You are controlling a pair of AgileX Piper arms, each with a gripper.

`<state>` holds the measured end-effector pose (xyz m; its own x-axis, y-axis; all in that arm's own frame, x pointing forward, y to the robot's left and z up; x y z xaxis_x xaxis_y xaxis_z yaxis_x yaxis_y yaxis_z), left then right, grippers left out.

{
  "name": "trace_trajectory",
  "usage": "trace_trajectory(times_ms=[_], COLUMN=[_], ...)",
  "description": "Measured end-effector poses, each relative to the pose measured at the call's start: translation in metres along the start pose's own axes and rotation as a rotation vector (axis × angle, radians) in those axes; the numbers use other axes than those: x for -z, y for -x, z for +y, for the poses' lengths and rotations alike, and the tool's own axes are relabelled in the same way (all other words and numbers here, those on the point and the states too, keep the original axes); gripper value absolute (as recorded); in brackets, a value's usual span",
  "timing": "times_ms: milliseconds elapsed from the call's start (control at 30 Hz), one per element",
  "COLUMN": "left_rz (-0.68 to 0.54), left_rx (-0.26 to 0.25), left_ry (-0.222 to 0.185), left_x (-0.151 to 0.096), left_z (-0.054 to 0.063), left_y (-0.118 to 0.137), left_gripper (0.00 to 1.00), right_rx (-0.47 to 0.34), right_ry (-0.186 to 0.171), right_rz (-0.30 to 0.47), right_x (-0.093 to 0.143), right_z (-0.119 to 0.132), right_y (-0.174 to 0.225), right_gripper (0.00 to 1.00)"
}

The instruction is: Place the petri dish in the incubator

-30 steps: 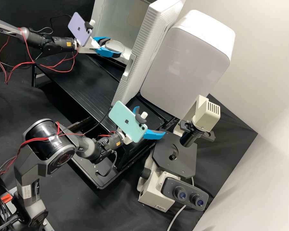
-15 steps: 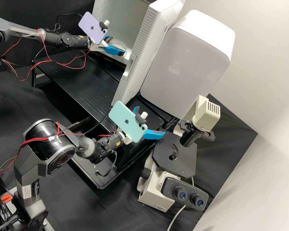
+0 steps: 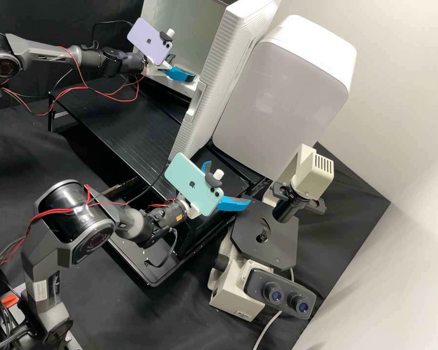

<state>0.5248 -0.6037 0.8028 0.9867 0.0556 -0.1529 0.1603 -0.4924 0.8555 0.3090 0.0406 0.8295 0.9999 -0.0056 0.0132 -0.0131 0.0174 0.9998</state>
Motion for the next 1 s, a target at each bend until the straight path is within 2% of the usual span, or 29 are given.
trace_trajectory(times_ms=[133, 167, 333, 833, 933, 1000], left_rz=[0.007, 0.008, 0.013, 0.023, 0.026, 0.027], left_rx=[-0.007, -0.012, -0.014, -0.023, -0.018, -0.018], left_ry=[0.010, 0.011, 0.009, -0.012, -0.062, -0.073], left_x=[0.001, 0.001, 0.003, 0.009, 0.011, 0.012], left_z=[-0.001, -0.001, -0.003, 0.000, -0.004, -0.006], left_y=[-0.005, -0.006, -0.011, -0.012, -0.012, -0.012], left_gripper=[0.00, 1.00, 1.00, 1.00, 1.00, 1.00], right_rx=[0.000, 0.000, 0.000, 0.000, 0.000, 0.000], right_ry=[0.000, 0.000, 0.000, 0.000, 0.000, 0.000], right_rz=[0.000, 0.000, 0.000, 0.000, 0.000, 0.000], right_x=[0.000, 0.000, 0.000, 0.000, 0.000, 0.000], right_z=[0.000, 0.000, 0.000, 0.000, 0.000, 0.000], right_y=[0.000, 0.000, 0.000, 0.000, 0.000, 0.000], right_gripper=[1.00, 1.00, 1.00, 1.00, 1.00, 1.00])
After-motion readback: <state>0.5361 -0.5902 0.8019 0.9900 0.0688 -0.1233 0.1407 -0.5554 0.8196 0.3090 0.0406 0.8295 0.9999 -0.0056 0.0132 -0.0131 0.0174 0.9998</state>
